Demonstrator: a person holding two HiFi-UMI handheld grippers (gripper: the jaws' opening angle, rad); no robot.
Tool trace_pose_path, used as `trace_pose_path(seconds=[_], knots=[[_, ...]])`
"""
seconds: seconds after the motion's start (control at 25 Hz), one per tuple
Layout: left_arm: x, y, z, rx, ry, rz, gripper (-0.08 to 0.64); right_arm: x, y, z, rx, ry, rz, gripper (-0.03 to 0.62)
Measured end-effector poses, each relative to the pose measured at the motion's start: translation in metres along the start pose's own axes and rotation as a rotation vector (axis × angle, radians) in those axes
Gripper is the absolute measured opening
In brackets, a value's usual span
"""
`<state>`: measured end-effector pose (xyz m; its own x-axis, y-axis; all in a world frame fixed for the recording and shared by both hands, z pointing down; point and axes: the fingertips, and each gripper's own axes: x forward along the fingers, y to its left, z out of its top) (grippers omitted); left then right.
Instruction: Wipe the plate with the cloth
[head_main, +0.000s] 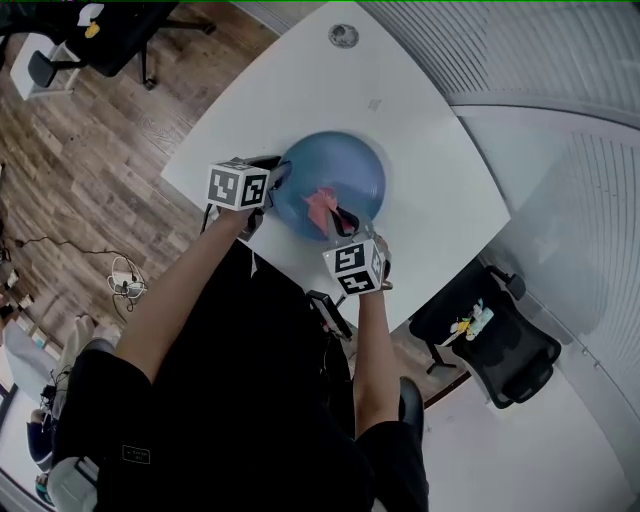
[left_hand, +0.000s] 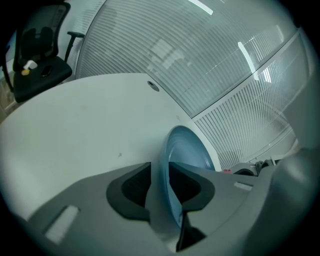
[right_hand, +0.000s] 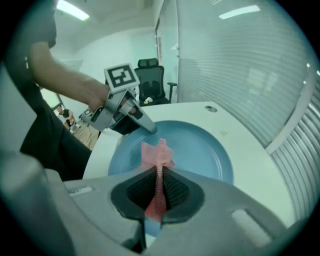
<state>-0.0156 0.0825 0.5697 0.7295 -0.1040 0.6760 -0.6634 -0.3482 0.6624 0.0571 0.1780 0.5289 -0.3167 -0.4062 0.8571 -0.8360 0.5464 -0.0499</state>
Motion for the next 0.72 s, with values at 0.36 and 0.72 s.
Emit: trace_pose_path(seconds=[0.36,0.72], knots=[[-0.024,-0.013,0.007,0.015,-0.006,-0.039,0.189,-0.068,-0.030,0.050,0.196,-0.355,-0.184,0.014],[-0.073,-0.041,0.037,0.109,-0.138,-0.031,0.178,-0.137,-0.047,0.072,0.372,-0.595,-0.285,0.014]])
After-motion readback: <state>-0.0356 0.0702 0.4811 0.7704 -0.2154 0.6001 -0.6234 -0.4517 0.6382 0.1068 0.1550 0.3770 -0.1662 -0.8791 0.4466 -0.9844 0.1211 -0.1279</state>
